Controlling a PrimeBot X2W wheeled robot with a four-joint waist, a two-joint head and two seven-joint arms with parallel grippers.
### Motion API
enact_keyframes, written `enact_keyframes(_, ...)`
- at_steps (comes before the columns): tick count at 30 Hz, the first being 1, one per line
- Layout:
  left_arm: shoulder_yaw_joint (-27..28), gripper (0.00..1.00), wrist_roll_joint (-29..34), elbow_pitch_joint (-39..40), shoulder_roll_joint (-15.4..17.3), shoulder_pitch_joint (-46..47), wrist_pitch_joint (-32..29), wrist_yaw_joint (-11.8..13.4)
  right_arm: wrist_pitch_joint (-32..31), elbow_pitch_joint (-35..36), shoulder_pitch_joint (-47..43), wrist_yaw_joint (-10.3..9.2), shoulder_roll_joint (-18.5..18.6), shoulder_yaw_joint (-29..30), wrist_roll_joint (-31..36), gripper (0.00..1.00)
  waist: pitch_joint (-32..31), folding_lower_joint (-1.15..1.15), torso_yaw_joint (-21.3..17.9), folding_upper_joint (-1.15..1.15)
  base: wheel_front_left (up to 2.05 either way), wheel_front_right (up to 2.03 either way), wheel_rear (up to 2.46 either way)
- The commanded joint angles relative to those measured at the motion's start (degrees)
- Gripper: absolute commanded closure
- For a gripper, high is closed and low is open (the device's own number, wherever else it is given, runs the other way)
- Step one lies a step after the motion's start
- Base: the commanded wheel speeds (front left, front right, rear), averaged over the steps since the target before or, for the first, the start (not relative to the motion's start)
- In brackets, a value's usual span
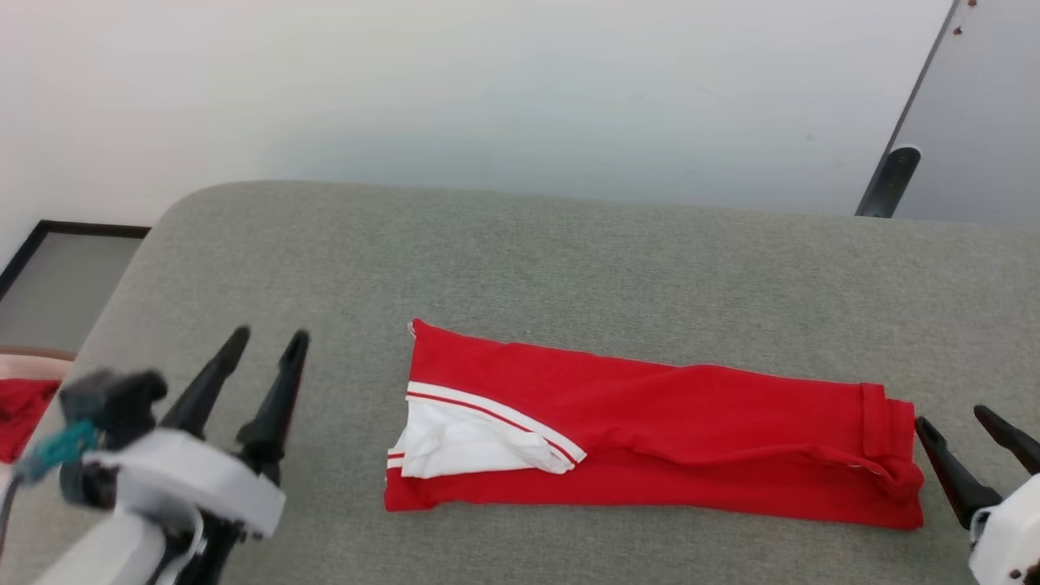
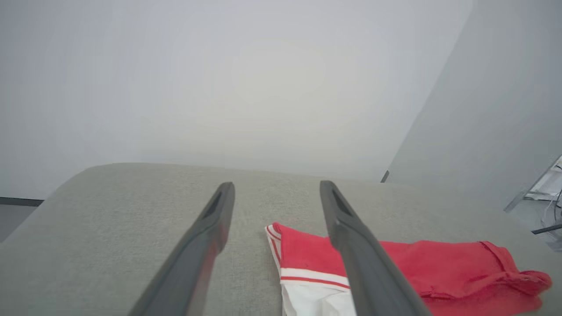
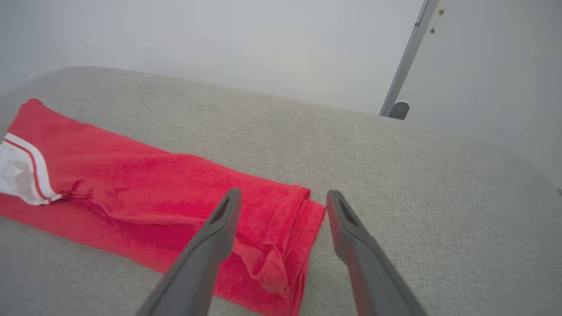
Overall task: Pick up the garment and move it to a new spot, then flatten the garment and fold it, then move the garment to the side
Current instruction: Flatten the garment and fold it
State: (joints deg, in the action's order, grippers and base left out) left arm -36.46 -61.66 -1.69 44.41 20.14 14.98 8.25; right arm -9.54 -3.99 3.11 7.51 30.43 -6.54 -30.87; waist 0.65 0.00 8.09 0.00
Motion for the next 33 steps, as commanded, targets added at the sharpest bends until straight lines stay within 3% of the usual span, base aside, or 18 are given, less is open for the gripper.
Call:
enact_keyframes(1,4.64,0.0,3.75,-0.65,-2.15,-4.19,0.19,-1.23,-1.78,-0.24,-0.79,-0.04,0.43,0.99,-0.49,0.0,-0.12,0.0,0.55,0.0,0.0,0.0,0.0)
enact_keyframes(8,20.69,0.0,16.24,-2.09,-12.17,-14.81,0.21,-6.32,-14.08,-3.1,1.37,-0.04,1.16,4.1,-3.34,0.0,0.52,0.0,2.35,0.0,0.0,0.0,0.0)
enact_keyframes(15,30.38,0.0,23.97,-3.97,-21.85,-19.02,0.21,-12.3,-25.0,-7.97,5.06,-0.04,1.03,5.32,-4.38,0.0,1.39,0.0,5.3,0.0,0.0,0.0,0.0)
enact_keyframes(22,31.91,0.0,27.56,-6.08,-26.8,-17.71,0.22,-15.34,-32.59,-16.49,9.78,-0.04,0.17,5.76,-4.7,0.0,3.16,0.0,9.21,0.0,0.0,0.0,0.0)
enact_keyframes(33,29.35,0.0,26.5,-6.56,-29.99,-15.76,0.22,-15.78,-38.26,-27.35,14.68,-0.04,-2.64,6.22,-2.69,0.0,5.58,0.0,13.27,0.0,0.0,0.0,0.0)
